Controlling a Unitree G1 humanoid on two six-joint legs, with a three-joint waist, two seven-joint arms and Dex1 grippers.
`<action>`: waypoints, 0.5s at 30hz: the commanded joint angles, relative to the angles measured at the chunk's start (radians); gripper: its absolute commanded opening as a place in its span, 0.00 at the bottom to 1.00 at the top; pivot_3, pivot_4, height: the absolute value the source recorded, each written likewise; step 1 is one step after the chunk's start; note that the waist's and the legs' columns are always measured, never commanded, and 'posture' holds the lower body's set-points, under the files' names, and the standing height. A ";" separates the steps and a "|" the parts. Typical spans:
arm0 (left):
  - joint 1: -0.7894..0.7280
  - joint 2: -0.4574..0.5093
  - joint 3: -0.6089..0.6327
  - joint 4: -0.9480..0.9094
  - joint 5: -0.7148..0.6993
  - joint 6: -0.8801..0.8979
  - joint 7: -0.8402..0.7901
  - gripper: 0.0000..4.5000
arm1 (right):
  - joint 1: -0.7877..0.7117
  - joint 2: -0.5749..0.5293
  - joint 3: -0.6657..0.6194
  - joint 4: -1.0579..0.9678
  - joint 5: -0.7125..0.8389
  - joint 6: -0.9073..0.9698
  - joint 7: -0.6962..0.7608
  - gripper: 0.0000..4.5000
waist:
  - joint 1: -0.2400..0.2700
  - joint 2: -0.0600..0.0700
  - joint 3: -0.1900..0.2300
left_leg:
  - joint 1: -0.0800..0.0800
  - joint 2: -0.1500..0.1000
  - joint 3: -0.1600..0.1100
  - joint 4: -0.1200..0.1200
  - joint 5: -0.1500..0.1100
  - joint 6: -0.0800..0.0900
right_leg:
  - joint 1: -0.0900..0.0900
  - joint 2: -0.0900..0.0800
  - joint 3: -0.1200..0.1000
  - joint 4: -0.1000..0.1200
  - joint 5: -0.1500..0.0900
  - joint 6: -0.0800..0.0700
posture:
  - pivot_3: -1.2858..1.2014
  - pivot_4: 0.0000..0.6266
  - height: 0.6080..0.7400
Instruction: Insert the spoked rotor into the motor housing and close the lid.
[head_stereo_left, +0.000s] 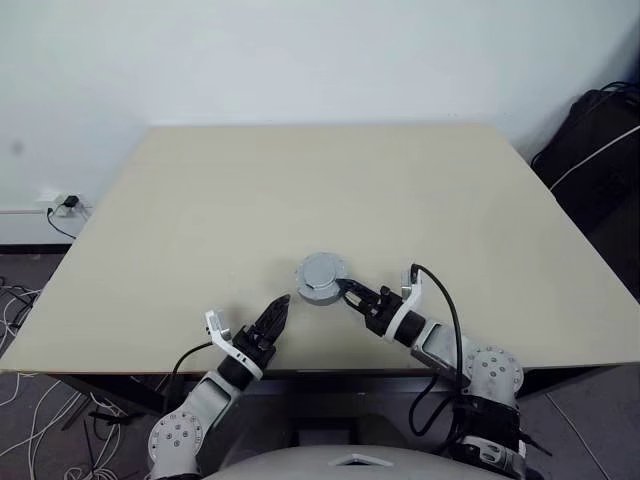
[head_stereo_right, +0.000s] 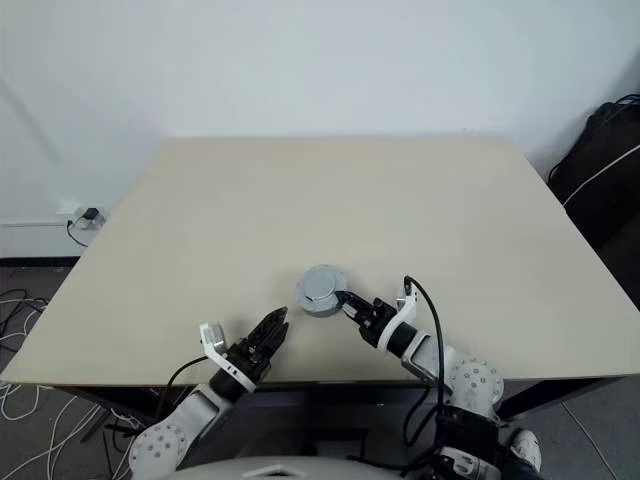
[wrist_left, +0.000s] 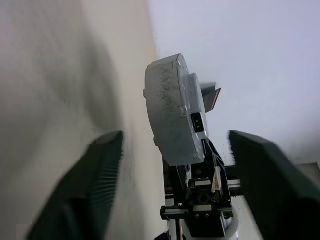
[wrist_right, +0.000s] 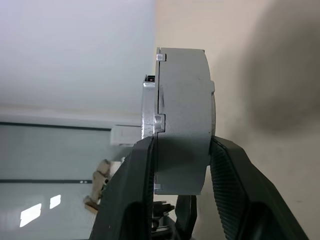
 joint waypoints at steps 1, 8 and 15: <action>-0.006 -0.078 -0.019 -0.010 -0.031 -0.010 -0.006 0.99 | -0.033 -0.001 0.015 -0.040 0.074 -0.001 0.014 0.29 | -0.001 0.000 0.000 | 0.000 0.000 0.000 0.000 0.000 0.000 | 0.000 0.000 0.000 0.000 0.000 0.000 | 0.52 0.00 1.00; -0.016 -0.082 -0.039 0.005 -0.052 -0.010 0.001 0.99 | -0.020 -0.012 0.052 -0.052 0.107 0.028 0.014 0.29 | 0.000 0.001 -0.001 | 0.000 0.000 0.001 0.001 0.000 0.000 | 0.000 0.000 0.000 0.000 0.000 0.000 | 0.52 0.00 1.00; -0.019 -0.079 -0.049 0.007 -0.070 -0.021 -0.001 0.99 | 0.023 -0.027 0.118 -0.062 0.144 0.088 0.026 0.29 | 0.001 0.001 -0.002 | 0.000 0.000 0.001 0.001 0.000 0.001 | 0.000 0.000 0.001 0.001 0.000 0.000 | 0.52 0.00 1.00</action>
